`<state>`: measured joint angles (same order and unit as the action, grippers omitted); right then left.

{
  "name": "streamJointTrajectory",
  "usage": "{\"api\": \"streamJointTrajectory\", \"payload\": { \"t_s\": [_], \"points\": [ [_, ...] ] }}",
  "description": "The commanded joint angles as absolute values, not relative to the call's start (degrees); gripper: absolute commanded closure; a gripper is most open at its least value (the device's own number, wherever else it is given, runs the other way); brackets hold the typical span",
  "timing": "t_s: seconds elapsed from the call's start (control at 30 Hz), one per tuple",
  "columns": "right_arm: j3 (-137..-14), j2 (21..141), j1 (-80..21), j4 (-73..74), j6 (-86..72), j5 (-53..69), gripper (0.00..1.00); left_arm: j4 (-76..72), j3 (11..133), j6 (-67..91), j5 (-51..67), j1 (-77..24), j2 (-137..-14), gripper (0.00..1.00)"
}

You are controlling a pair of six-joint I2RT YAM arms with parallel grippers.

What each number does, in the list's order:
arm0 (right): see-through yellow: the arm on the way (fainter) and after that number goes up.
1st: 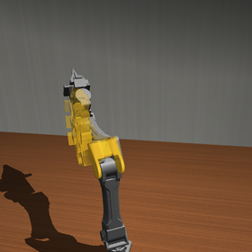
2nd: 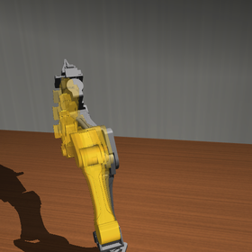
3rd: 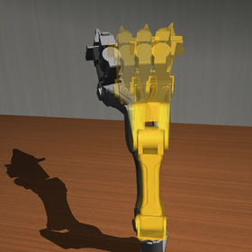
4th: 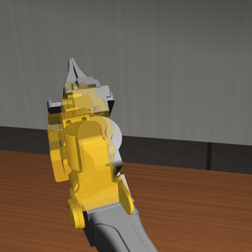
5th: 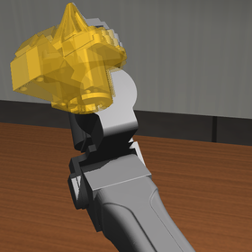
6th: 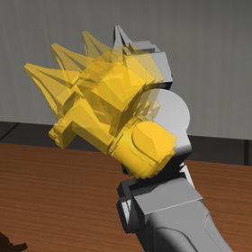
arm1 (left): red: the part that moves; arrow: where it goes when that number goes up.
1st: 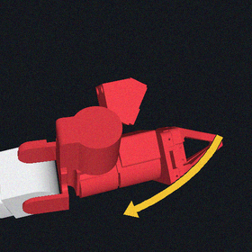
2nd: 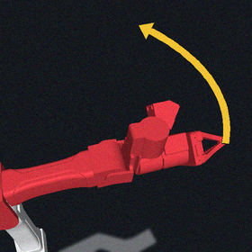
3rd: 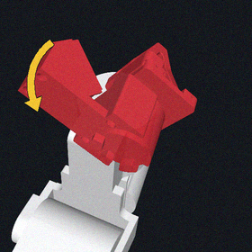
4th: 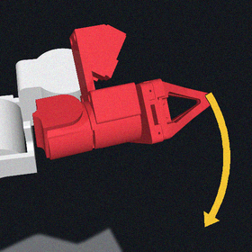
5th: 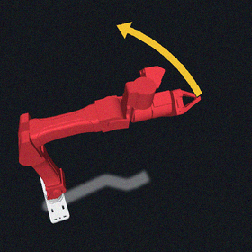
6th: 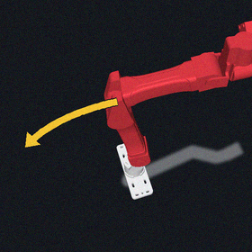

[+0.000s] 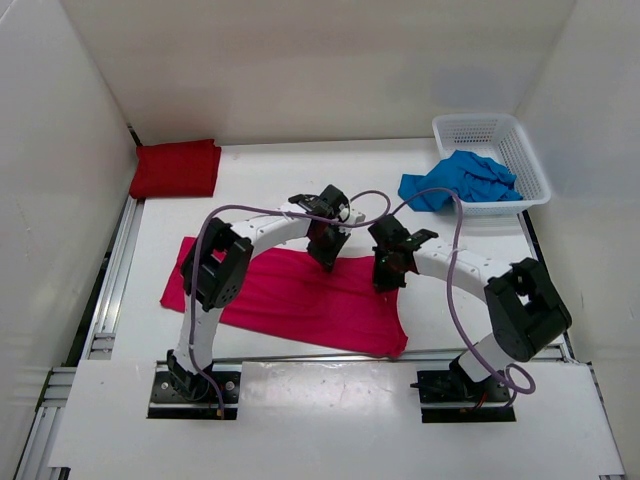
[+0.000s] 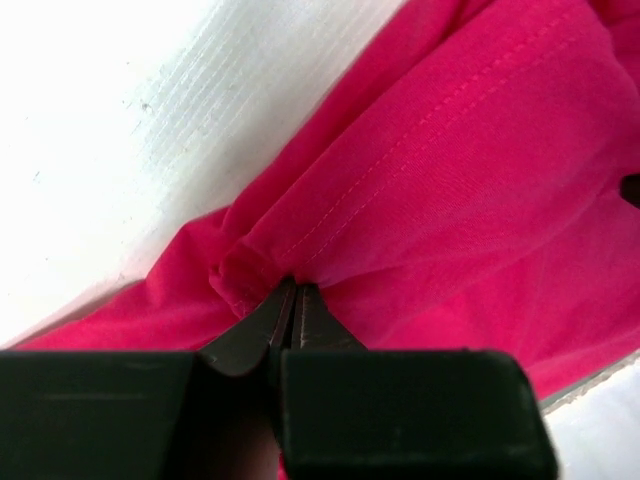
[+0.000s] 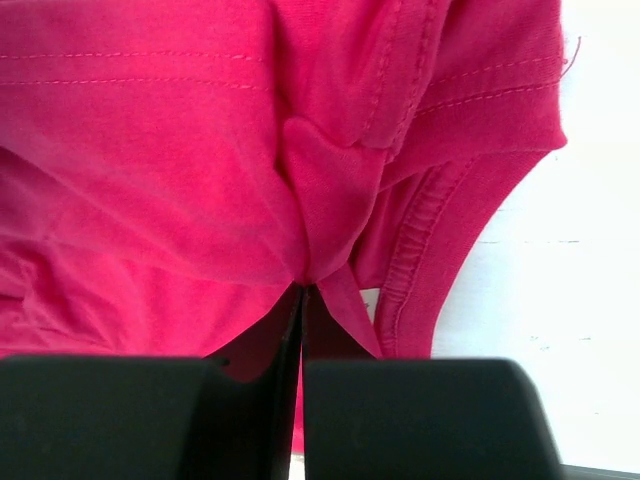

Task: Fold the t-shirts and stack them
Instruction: Fold the other side of the tshirt into a rectangle

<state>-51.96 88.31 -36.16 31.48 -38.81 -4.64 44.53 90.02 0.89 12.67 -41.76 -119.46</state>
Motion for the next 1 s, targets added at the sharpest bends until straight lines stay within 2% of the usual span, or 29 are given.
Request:
{"api": "streamJointTrajectory", "payload": {
  "t_s": [0.0,0.07,0.23,0.4,0.43,0.63,0.97],
  "points": [
    [-52.3,85.0,-36.4,30.9,-38.8,-3.0,1.0,44.3,89.5,0.0,13.6,-42.6,-113.7,0.86],
    [-51.8,84.2,-36.4,30.9,-38.2,-3.0,1.0,45.0,88.9,0.0,14.3,-42.6,-113.1,0.84],
    [-51.2,83.6,-36.4,32.2,-36.0,-0.3,0.98,46.7,88.9,0.0,15.6,-42.6,-112.5,0.65],
    [-52.5,83.4,-36.4,34.1,-34.4,-0.2,0.76,47.8,88.9,0.0,15.6,-42.6,-112.5,0.61],
    [-53.2,82.6,-36.4,34.1,-34.4,-0.8,0.68,47.8,88.9,0.0,15.6,-42.1,-112.5,0.61],
    [-58.0,81.9,-34.6,34.1,-32.4,-0.8,0.66,48.3,90.0,0.0,16.8,-39.1,-111.9,0.6],
    [-67.8,95.1,-30.1,34.1,-29.4,2.2,0.66,49.6,89.5,0.0,20.2,-38.3,-114.9,0.6]
  ]
}}
